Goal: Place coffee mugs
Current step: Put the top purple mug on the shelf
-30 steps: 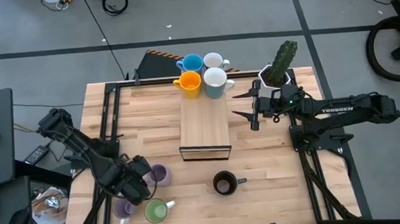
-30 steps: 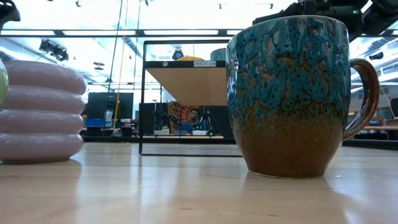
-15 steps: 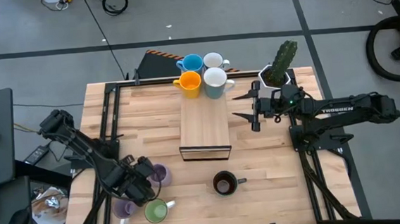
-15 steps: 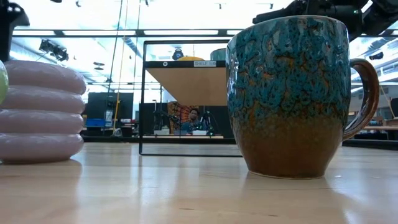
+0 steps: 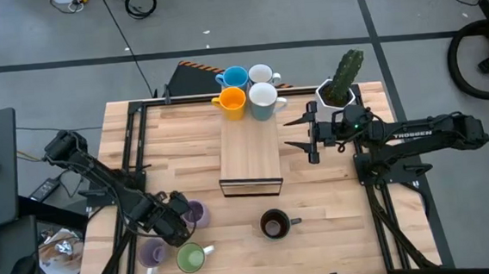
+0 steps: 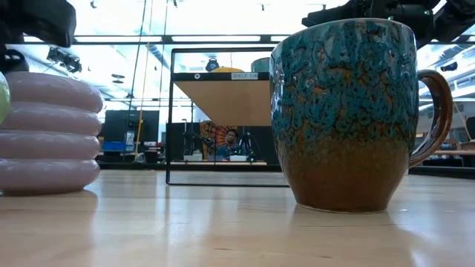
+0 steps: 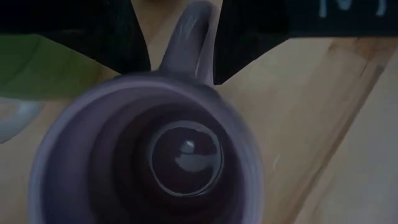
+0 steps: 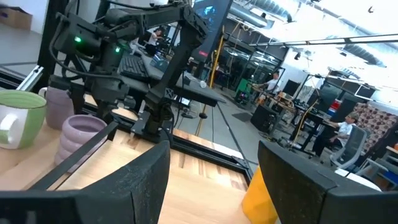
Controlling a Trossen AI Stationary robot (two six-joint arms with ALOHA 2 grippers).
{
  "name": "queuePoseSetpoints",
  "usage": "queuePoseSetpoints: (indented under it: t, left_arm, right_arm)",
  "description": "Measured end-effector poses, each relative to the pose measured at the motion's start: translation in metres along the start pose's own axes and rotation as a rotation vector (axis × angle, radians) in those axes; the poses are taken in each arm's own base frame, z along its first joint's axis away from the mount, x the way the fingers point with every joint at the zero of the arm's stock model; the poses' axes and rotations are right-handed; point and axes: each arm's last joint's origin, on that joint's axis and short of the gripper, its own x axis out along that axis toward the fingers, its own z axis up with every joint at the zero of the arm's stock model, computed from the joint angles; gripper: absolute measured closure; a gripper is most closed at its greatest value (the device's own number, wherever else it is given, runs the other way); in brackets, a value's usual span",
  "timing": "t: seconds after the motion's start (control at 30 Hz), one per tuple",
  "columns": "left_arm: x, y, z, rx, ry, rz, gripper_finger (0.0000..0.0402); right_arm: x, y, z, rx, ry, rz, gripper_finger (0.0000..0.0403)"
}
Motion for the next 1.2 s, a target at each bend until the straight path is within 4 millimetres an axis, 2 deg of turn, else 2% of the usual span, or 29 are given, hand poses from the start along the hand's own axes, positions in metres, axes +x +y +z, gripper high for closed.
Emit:
queuePoseSetpoints:
  t: [0.57,1.2]
  left_arm:
    - [0.004,0.004,0.010,0.027,-0.064,0.020,0.0222]
    - [0.005,0.005,0.013,0.014,-0.013,0.005,0.0230]
  right_arm:
    - [0.000,0.001,0.000,0.012,-0.006,0.020,0.0153]
    - [0.000,0.001,0.000,0.049,-0.002,0.015,0.0153]
